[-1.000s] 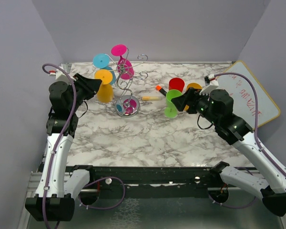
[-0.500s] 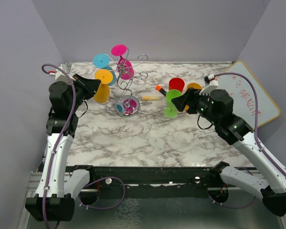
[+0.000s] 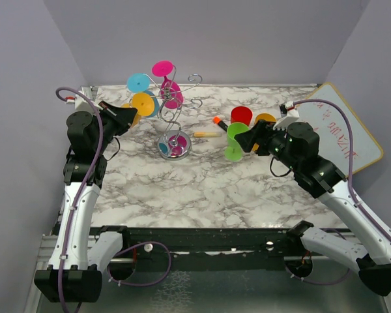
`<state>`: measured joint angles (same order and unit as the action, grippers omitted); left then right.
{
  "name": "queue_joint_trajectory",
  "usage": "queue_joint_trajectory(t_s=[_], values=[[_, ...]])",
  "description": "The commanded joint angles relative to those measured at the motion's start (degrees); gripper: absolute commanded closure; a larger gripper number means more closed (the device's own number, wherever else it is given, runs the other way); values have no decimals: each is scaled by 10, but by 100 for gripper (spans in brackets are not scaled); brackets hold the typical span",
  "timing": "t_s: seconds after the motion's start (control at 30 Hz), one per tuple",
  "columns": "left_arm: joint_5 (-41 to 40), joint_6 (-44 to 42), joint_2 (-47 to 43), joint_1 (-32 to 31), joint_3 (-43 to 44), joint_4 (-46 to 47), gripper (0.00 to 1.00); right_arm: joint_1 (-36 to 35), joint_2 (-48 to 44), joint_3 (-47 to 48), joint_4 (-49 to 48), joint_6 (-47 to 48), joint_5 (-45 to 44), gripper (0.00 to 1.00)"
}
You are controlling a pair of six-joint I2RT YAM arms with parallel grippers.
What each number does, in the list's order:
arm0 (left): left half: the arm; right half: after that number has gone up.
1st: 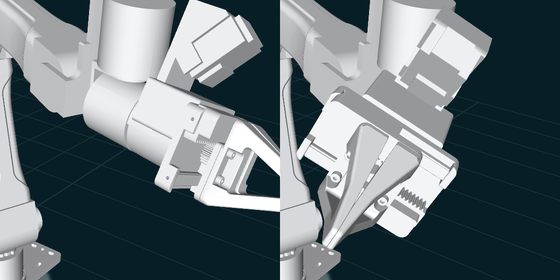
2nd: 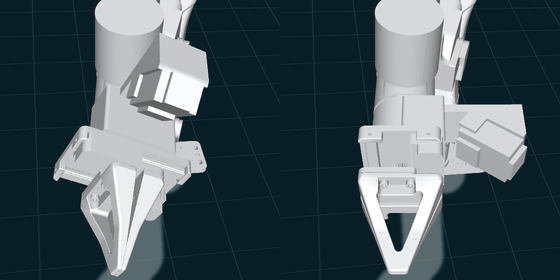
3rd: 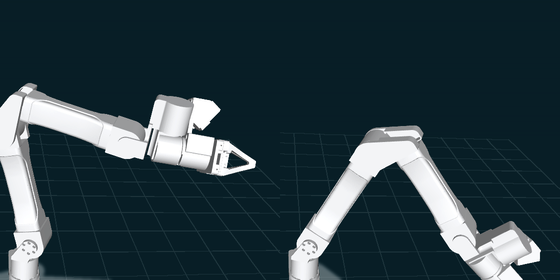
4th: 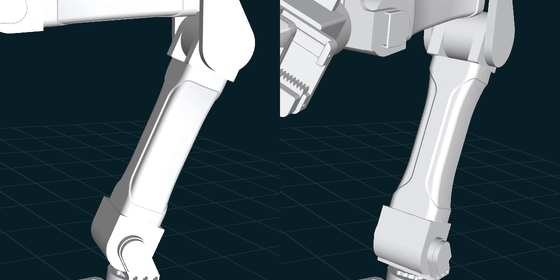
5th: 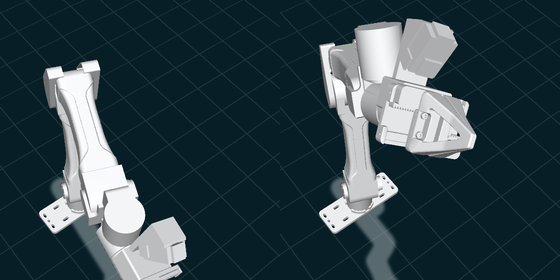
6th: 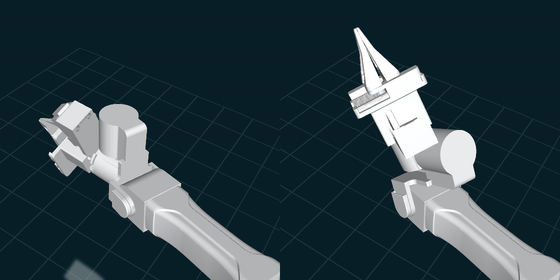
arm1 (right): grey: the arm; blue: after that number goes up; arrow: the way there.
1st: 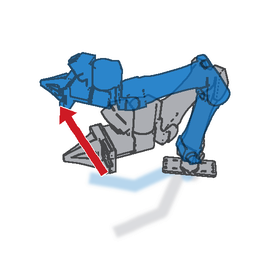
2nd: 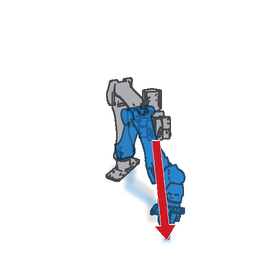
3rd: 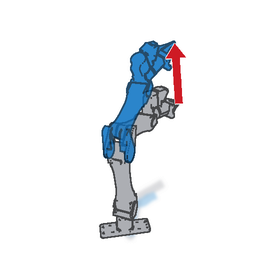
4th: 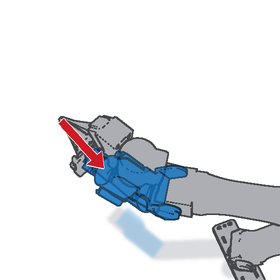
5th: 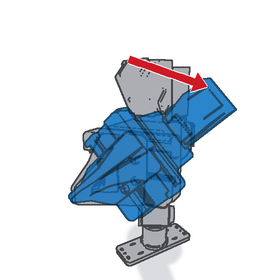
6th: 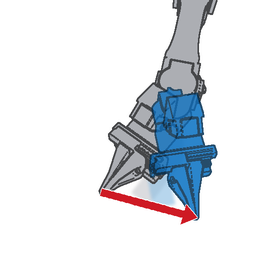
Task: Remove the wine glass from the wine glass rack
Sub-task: Pick up the wine glass from the wine rack.
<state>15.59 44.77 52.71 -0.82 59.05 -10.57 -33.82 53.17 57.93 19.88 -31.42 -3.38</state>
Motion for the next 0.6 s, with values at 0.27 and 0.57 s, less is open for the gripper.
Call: queue_joint_trajectory(t_s=[0.27,0.57], values=[[3,77,-3,3,11,22,100,-4,-13,4,17,11,-20,25],[-24,142,-8,3,2,14,100,-4,-14,3,19,11,-23,25]])
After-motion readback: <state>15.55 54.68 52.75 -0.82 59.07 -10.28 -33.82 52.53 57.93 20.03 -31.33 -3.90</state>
